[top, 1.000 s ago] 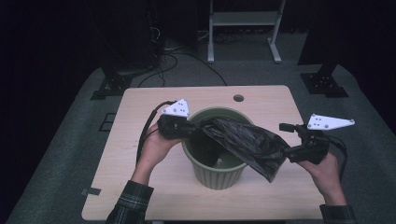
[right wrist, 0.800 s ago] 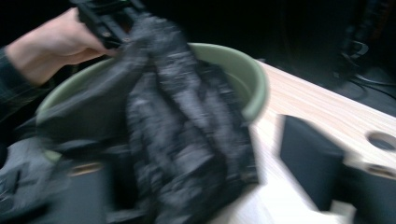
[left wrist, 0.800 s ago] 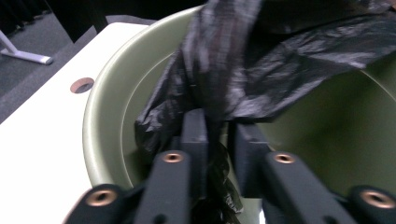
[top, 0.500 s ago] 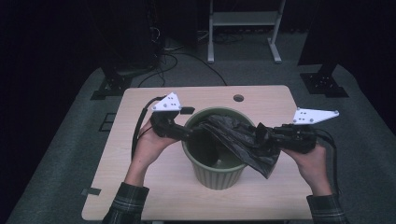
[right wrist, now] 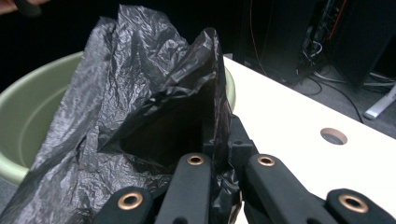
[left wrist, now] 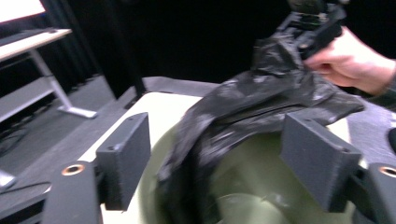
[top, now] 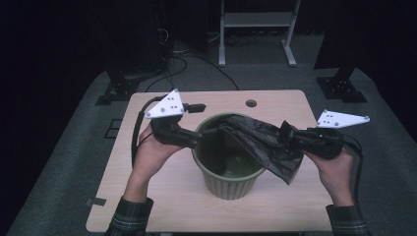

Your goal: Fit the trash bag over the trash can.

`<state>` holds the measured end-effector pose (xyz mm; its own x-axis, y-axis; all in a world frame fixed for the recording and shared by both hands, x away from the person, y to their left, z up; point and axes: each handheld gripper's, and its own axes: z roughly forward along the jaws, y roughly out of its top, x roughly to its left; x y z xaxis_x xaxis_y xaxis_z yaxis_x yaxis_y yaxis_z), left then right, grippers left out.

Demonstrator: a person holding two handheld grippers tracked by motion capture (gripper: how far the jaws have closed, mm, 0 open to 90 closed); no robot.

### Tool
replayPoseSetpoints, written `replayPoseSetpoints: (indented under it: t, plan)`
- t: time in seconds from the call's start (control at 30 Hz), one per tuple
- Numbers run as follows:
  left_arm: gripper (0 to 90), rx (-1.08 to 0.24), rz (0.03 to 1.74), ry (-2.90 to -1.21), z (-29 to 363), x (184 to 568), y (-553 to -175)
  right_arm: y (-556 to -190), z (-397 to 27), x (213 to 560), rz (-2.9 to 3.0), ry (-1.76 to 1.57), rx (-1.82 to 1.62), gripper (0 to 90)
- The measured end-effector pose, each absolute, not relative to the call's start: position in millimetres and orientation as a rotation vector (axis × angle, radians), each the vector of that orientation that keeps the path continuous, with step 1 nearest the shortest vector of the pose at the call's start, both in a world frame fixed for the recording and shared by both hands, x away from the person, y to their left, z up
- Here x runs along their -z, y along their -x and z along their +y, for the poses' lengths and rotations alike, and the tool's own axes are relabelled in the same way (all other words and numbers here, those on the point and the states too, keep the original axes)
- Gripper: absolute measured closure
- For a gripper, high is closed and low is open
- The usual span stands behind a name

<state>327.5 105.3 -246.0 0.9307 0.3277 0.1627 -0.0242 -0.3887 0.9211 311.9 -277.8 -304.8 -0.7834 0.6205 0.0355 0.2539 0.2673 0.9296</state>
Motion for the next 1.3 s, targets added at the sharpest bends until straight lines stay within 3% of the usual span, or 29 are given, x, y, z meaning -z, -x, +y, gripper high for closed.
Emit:
replayPoseSetpoints:
  t: [0.33, 0.47, 0.67, 0.8, 0.9, 1.07, 1.17, 1.27, 1.3]
  plan:
    - [48.5, -0.232, 0.133, -2.133, 43, 275, -346, -311, -258, 291, 2.204, -0.672, -1.723, 89.6]
    - [52.1, -0.196, 0.119, -2.209, 29, 285, -347, -315, -249, 283, 2.195, -0.635, -1.782, 89.6]
    - [53.3, -0.163, 0.107, -2.243, 26, 290, -345, -322, -228, 278, 2.217, -0.600, -1.789, 89.6]
    - [41.6, -0.200, 0.169, -2.181, 44, 290, -342, -330, -213, 283, 2.268, -0.618, -1.738, 89.6]
    - [39.2, -0.211, 0.192, -2.089, 67, 282, -339, -332, -206, 287, 2.300, -0.630, -1.703, 89.6]
    - [43.4, -0.241, 0.183, -2.003, 77, 268, -334, -335, -197, 289, 2.327, -0.641, -1.676, 89.6]
    - [57.3, -0.244, 0.168, -2.013, 73, 267, -335, -335, -193, 290, 2.333, -0.630, -1.702, 89.5]
    - [80.4, -0.269, 0.159, -2.045, 69, 270, -337, -335, -193, 291, 2.342, -0.626, -1.710, 88.4]
    - [87.4, -0.271, 0.173, -2.053, 69, 271, -339, -334, -193, 291, 2.343, -0.622, -1.713, 83.3]
